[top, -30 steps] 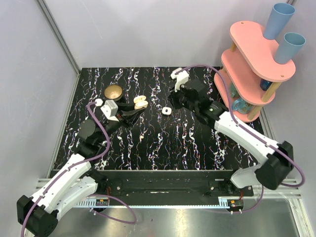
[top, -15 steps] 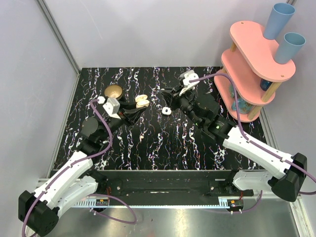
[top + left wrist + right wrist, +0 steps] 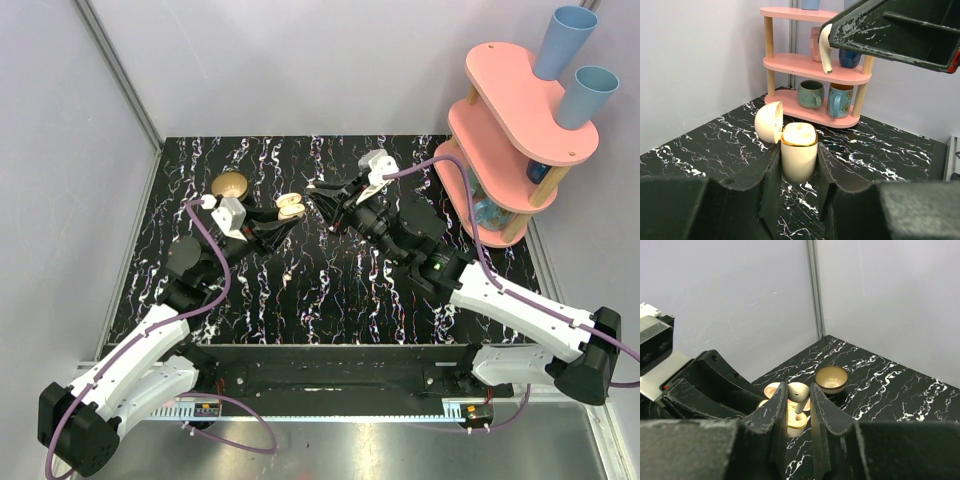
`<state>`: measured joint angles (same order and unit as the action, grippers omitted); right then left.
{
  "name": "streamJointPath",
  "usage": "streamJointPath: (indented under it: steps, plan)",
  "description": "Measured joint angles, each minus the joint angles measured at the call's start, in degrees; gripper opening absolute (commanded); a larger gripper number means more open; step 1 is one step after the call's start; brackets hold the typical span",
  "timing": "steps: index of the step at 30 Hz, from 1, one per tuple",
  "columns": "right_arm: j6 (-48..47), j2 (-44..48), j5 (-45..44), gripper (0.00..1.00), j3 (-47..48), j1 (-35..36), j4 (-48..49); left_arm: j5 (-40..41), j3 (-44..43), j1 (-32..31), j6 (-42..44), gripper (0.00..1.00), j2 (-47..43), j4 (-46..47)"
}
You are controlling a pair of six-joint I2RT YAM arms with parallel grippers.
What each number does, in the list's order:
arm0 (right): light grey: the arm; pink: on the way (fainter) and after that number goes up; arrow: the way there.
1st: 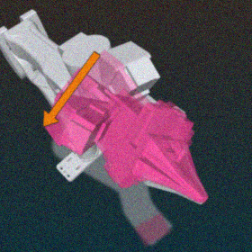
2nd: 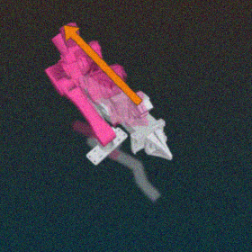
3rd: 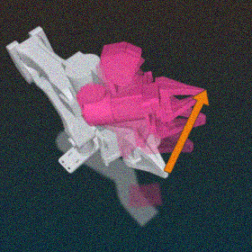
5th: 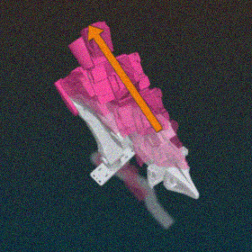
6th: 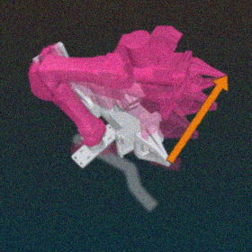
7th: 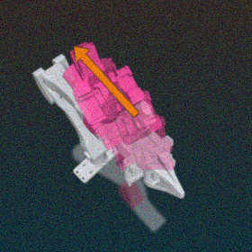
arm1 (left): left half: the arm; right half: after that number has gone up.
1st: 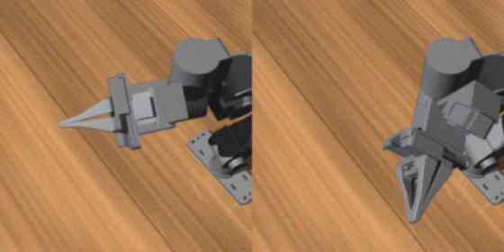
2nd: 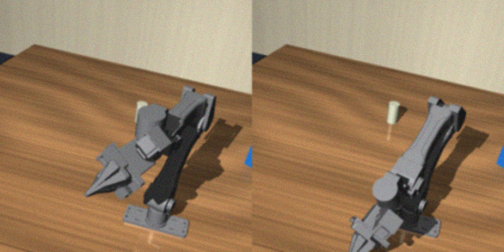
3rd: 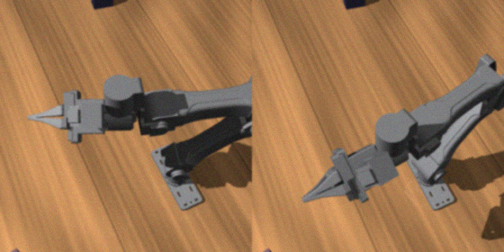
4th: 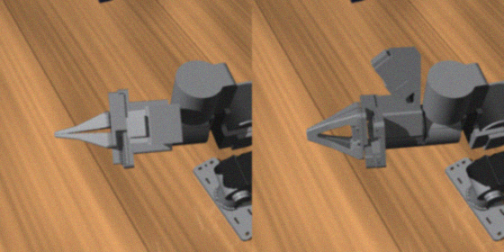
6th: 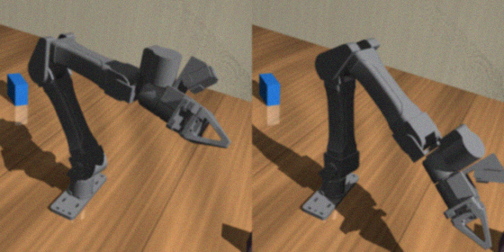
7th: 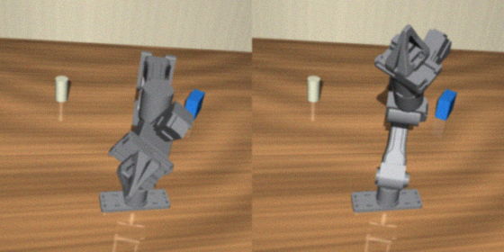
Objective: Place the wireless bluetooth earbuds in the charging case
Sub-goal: Insert the right earbud into the right side groove of the charging case.
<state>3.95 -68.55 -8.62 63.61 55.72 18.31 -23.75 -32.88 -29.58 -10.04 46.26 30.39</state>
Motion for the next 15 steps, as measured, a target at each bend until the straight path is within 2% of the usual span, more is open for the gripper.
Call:
streamJointPath:
  steps: [15]
  plan:
    - [0.44, -2.21, 3.67, 0.07, -0.26, 1.16, 2.45, -2.45, 0.04, 0.00, 0.00, 0.00, -0.57, 3.37]
